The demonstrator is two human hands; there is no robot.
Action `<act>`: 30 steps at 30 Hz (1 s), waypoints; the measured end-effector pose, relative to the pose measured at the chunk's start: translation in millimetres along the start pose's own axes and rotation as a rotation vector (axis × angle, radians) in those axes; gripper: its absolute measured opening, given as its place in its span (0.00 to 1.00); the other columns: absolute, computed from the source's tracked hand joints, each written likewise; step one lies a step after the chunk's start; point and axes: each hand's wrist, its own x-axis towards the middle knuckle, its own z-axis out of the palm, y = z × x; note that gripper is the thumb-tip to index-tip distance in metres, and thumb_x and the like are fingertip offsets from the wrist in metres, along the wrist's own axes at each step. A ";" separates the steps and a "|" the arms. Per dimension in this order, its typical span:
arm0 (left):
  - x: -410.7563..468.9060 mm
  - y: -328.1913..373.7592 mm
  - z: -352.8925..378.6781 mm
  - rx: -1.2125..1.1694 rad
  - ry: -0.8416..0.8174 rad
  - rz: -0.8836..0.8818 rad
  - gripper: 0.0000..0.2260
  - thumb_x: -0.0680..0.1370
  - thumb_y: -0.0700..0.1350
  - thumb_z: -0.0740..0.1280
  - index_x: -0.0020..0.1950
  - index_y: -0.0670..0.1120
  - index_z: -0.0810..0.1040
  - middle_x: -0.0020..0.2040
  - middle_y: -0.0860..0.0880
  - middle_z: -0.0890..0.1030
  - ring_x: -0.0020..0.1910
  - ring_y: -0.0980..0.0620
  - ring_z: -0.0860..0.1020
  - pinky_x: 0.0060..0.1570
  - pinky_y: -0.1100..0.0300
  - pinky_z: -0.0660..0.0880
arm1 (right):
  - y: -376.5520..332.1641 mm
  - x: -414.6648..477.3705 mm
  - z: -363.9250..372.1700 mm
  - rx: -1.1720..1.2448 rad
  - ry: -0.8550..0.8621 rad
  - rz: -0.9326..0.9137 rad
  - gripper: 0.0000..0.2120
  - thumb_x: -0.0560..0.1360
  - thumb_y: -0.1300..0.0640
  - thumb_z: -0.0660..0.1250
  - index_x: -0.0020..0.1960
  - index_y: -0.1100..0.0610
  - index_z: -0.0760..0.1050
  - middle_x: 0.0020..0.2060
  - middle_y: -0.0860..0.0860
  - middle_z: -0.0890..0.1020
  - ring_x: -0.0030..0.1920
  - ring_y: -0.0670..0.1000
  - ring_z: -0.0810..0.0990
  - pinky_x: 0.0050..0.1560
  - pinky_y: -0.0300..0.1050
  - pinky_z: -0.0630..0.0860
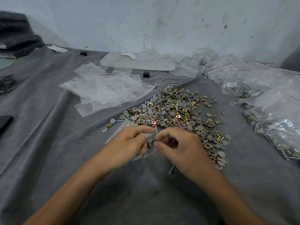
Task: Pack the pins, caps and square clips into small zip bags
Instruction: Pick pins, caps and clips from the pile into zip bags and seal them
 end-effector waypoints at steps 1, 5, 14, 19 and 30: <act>-0.2 0.2 -0.3 -0.002 0.003 -0.001 0.19 0.82 0.34 0.58 0.59 0.56 0.78 0.26 0.52 0.77 0.25 0.60 0.70 0.27 0.68 0.68 | 0.4 0.7 2.0 -0.040 0.000 -0.011 0.04 0.74 0.57 0.76 0.45 0.49 0.83 0.37 0.44 0.80 0.40 0.47 0.79 0.40 0.41 0.76; -2.0 2.0 -1.4 -0.030 0.017 -0.012 0.19 0.81 0.33 0.57 0.60 0.54 0.78 0.26 0.51 0.76 0.24 0.59 0.70 0.27 0.67 0.68 | 2.0 3.3 2.0 -0.085 -0.022 -0.031 0.04 0.74 0.55 0.76 0.48 0.47 0.85 0.40 0.43 0.81 0.43 0.45 0.80 0.44 0.39 0.76; -4.5 6.5 -5.1 -0.014 0.057 -0.002 0.19 0.82 0.33 0.57 0.65 0.52 0.78 0.28 0.50 0.76 0.27 0.54 0.68 0.29 0.63 0.67 | 24.4 17.6 -24.5 -0.180 0.108 0.074 0.05 0.77 0.57 0.72 0.51 0.49 0.83 0.41 0.42 0.82 0.42 0.42 0.80 0.44 0.39 0.77; -5.1 5.0 -5.5 -0.001 0.045 0.015 0.19 0.82 0.34 0.57 0.65 0.54 0.78 0.29 0.50 0.77 0.28 0.55 0.69 0.29 0.64 0.67 | 42.8 30.8 -29.1 -0.449 0.102 0.079 0.07 0.79 0.55 0.69 0.56 0.48 0.81 0.52 0.45 0.81 0.57 0.49 0.75 0.57 0.50 0.73; -4.5 4.4 -7.7 -0.035 0.036 0.026 0.19 0.82 0.34 0.57 0.59 0.57 0.78 0.28 0.52 0.76 0.25 0.59 0.69 0.27 0.68 0.67 | 32.9 30.3 -10.5 -0.697 -0.191 0.054 0.22 0.85 0.46 0.54 0.77 0.49 0.66 0.72 0.47 0.74 0.72 0.50 0.70 0.73 0.51 0.63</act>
